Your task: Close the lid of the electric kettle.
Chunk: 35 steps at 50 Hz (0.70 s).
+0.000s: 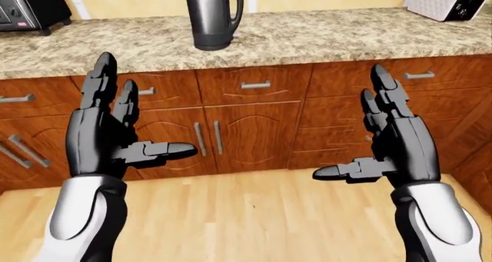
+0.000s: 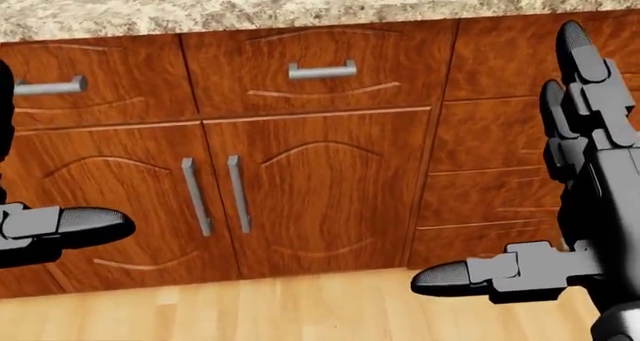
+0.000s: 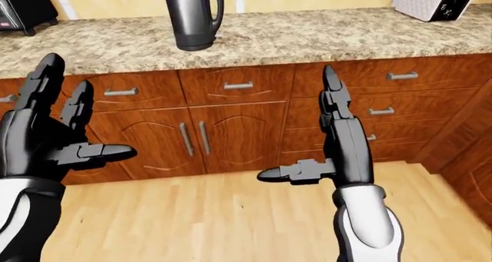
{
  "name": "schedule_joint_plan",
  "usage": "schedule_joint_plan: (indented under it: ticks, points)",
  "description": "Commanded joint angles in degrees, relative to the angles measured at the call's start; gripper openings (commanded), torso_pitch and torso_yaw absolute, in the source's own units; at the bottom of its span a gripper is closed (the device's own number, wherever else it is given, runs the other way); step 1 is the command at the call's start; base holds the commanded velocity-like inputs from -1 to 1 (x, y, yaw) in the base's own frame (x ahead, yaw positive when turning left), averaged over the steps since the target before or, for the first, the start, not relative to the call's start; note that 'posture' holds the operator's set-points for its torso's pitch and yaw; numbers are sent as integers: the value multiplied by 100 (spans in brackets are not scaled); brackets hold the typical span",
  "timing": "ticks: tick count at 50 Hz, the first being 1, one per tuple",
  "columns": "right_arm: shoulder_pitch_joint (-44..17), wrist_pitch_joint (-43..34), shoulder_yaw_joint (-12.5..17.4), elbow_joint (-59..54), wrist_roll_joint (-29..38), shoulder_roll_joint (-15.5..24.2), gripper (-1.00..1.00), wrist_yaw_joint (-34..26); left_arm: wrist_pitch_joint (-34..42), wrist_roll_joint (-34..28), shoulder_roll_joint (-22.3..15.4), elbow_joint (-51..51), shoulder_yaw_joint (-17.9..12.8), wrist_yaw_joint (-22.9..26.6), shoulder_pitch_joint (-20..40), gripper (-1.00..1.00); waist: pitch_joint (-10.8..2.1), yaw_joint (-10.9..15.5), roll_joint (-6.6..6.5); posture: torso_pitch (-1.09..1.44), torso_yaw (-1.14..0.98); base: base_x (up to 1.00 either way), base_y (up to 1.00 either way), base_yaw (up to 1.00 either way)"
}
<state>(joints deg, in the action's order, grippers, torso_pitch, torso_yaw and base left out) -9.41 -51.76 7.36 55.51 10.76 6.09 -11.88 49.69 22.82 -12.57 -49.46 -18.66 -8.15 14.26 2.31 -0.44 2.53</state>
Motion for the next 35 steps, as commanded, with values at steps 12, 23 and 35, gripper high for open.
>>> schedule_joint_plan:
  ticks: [12, 23, 35]
  points:
    - [-90, 130, 77, 69, -20, -14, 100, 55, -126, -94, 27, -149, -3, 87, 82, 100, -97, -118, -807, 0, 0, 0, 40, 0]
    - [-124, 158, 102, -5, -150, -24, 100, 251, -189, -227, 65, -119, 66, 154, 35, 100, -121, 100, 20, 0, 0, 0, 0, 0]
    - [-206, 151, 136, -3, -342, -1, 100, 401, -290, -403, 111, -59, 140, 251, 3, 100, -181, 81, -261, 0, 0, 0, 0, 0]
